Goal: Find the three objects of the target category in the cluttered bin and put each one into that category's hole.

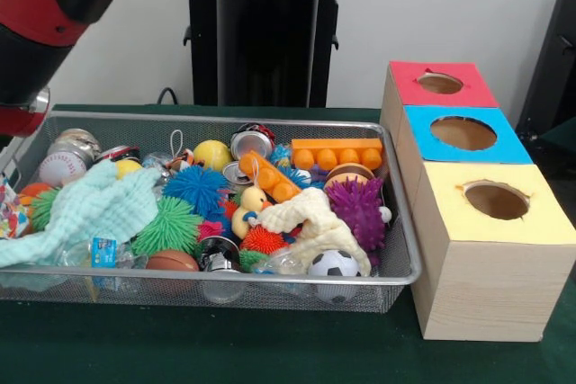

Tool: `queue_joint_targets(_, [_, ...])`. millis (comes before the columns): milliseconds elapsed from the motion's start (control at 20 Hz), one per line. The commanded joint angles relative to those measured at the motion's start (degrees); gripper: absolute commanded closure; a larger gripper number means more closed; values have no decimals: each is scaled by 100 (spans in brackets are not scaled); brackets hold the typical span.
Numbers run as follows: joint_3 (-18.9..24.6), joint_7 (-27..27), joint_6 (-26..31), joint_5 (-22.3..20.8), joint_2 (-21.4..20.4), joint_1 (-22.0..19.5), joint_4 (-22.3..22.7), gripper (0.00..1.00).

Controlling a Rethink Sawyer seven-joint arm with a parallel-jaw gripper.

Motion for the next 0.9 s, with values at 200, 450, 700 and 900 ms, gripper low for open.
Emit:
queue_joint_targets(200, [1222,-1877,-778,246,-570,-571,1723,0])
queue_joint_targets(450, [1604,-1664,-1162,399,-995,-912,2438,0])
queue_joint_targets(700, [1769,-1605,-1149,331,-1223,-1071,2757,0])
queue_joint_targets(900, [1843,-1574,-999,210,-1188,-1131,2736,0])
